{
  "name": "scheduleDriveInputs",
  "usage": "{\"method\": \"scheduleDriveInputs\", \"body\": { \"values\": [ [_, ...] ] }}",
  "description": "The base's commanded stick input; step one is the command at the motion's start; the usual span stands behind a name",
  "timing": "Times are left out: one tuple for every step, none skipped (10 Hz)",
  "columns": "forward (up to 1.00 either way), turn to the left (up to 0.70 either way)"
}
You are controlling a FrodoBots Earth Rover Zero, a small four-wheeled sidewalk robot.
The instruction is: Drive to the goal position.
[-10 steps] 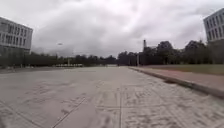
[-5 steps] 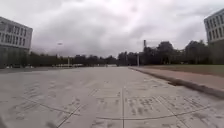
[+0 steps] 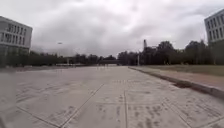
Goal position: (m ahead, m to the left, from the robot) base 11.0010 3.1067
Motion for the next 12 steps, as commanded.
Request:
{"method": "scheduleDriveInputs", "body": {
  "values": [
    [0.7,0.01],
    [0.7,0.01],
    [0.7,0.01],
    [0.7,0.01],
    [0.7,0.01],
    [0.7,0.01],
    [0.7,0.01],
    [0.7,0.01],
    [0.7,0.01],
    [0.7,0.01],
    [0.7,0.01],
    [0.7,0.01]
  ]
}}
